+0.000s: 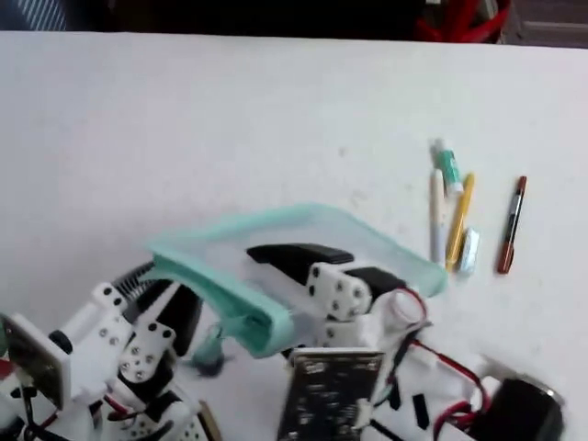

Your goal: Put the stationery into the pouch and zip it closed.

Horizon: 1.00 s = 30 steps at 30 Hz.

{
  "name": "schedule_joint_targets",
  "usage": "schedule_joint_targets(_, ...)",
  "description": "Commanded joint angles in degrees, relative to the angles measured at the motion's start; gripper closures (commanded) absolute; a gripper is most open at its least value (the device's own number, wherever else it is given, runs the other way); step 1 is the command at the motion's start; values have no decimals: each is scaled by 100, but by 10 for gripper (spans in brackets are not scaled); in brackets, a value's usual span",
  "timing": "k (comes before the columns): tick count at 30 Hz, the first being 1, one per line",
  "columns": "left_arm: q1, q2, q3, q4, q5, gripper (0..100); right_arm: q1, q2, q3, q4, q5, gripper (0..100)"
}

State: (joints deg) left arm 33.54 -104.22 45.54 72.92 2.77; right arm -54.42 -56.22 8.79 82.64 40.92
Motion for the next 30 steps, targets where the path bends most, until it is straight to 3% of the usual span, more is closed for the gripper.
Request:
schedule_joint_targets(1,110,-57,-264,-70,-9,947,145,-31,193,-31,35,978)
schedule_joint_targets(5,145,-57,-220,44,44,755,154,-22,185,-31,44,977)
schedule_joint_targets(7,145,-57,-264,273,44,707,127,-48,149,4,44,977)
schedule_joint_targets(12,145,-57,-264,308,44,718,101,-31,-123,268,70,977)
schedule_joint_targets(18,154,-57,-273,290,44,718,-664,-4,-967,1024,229,977)
schedule_joint_targets(23,163,-57,-273,9,44,717,-681,268,-967,1059,290,977)
schedule_joint_targets(30,699,-57,-193,35,0,719,-936,549,-1319,1147,290,977)
